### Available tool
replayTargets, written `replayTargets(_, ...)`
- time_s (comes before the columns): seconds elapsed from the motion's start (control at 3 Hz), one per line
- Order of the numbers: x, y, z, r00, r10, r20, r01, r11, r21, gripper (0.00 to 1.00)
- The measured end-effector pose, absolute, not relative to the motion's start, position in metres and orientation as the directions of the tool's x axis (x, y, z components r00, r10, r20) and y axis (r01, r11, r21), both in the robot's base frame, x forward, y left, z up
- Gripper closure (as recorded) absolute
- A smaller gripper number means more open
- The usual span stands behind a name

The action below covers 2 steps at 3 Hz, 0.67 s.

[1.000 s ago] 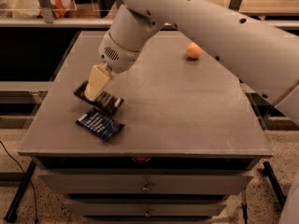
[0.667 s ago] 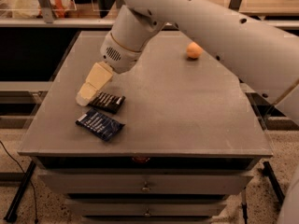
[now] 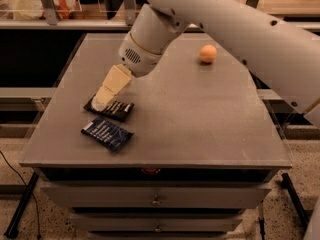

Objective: Move rxbar chocolate near rxbar blueberry

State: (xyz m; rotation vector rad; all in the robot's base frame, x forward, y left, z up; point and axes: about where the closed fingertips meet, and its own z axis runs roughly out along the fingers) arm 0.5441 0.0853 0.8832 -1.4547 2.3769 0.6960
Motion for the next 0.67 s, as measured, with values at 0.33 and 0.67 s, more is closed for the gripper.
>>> replayTargets(0.33,0.5412,0.0736,0.8778,-0.470,-0.748,-0.468,-0.882,0.377,0.283,0.00)
replayTargets(0.67,0.5425,0.0669,0.8720,-0.476,-0.743,-0.471,-0.878,0.370,0.304,0.00)
